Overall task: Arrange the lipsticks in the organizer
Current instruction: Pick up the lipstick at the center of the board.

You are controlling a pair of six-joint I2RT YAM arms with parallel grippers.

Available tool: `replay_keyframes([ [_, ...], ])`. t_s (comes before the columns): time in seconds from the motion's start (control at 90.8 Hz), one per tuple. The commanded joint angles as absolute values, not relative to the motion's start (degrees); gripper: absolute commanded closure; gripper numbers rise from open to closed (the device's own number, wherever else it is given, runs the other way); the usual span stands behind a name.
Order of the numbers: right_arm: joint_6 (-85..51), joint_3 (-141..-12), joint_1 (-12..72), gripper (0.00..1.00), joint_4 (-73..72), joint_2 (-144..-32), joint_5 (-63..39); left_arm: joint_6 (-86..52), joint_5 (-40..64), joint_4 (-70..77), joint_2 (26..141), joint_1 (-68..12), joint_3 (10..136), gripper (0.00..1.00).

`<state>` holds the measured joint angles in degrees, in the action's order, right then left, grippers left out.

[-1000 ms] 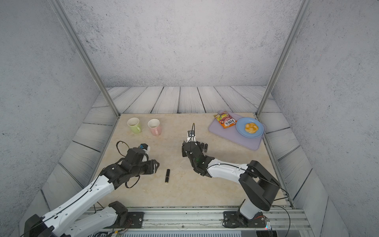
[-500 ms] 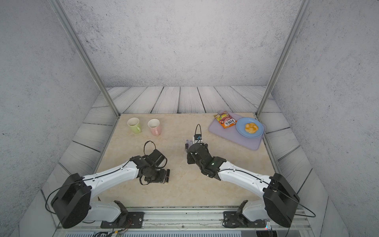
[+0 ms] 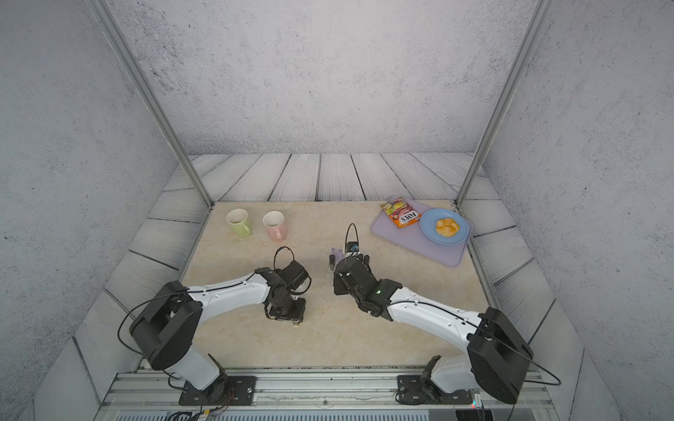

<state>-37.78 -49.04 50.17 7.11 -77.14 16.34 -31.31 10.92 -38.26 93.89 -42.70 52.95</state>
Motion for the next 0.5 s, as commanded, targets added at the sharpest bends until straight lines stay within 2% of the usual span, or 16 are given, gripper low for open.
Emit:
replay_keyframes([
  [0.0, -38.41, -48.44, 50.36, 0.55, 8.17, -77.07, 16.02, -29.90, 9.51, -41.70, 96.06, -43.61, 55.09, 0.66],
  [0.33, -38.63, -48.68, 50.36, 0.55, 8.53, -76.28, 15.30, -28.90, 9.09, -42.44, 97.46, -43.86, 55.65, 0.80],
  [0.484, -39.79, -46.77, 49.50, 0.55, 7.10, -72.50, 11.45, -22.42, 12.95, -37.97, 90.32, -43.75, 55.37, 0.85],
])
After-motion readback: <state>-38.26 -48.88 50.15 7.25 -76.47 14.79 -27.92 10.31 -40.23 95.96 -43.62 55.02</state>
